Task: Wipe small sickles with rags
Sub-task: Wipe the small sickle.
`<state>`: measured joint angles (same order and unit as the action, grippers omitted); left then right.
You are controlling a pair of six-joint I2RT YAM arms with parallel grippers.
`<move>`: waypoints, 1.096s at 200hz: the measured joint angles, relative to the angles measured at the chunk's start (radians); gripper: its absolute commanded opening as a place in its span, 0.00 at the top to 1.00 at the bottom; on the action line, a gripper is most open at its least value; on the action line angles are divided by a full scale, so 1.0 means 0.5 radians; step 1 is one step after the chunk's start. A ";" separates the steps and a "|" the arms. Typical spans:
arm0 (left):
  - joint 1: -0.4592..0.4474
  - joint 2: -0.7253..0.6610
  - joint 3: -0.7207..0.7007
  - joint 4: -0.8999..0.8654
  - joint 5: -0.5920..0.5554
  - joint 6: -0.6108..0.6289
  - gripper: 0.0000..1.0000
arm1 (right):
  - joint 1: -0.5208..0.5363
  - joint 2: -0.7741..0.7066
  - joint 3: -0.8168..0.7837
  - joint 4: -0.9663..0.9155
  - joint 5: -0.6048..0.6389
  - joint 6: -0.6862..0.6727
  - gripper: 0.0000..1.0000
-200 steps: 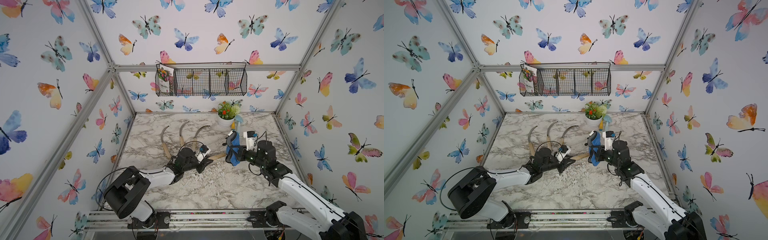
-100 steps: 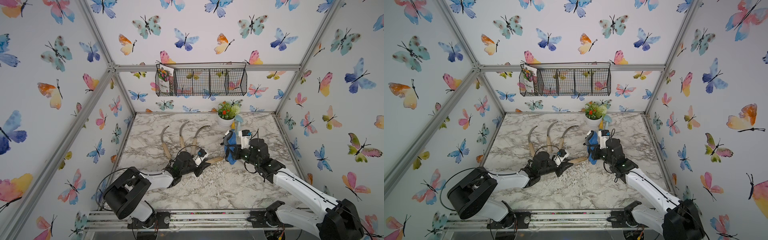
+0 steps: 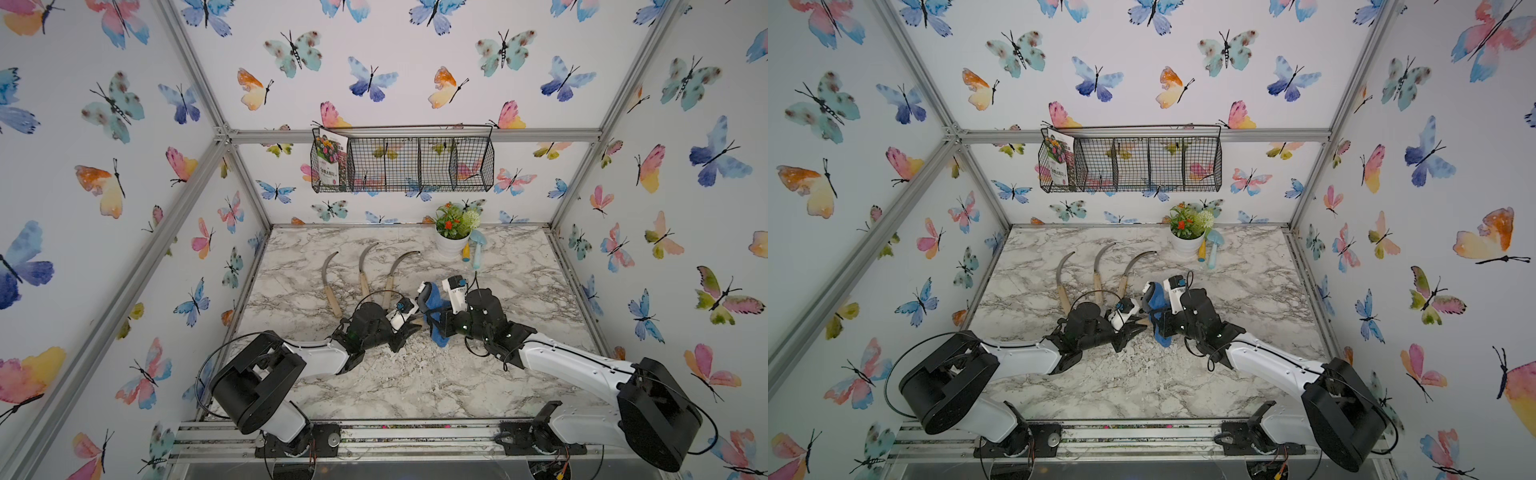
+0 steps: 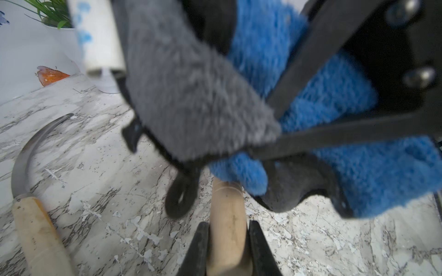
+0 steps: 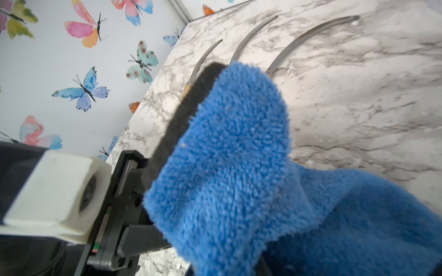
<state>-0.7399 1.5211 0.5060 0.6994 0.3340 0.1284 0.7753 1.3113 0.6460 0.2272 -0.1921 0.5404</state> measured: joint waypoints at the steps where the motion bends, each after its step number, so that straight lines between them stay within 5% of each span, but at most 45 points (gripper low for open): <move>1: 0.000 0.000 0.000 0.000 0.000 0.000 1.00 | 0.002 0.002 0.000 0.001 -0.001 0.001 0.98; 94: 0.000 -0.037 -0.069 0.039 -0.046 0.000 1.00 | 0.112 0.169 0.005 0.217 0.079 0.056 0.98; 168: 0.000 -0.044 -0.110 0.021 -0.080 -0.003 1.00 | -0.192 0.336 0.021 0.140 0.233 0.075 0.98; 219: 0.000 -0.048 -0.111 0.029 -0.079 -0.003 1.00 | -0.146 0.322 0.056 0.044 0.289 0.058 0.98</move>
<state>-0.7399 1.4971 0.4503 0.7139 0.2943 0.1268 0.7021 1.4723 0.6743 0.2493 -0.0475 0.5694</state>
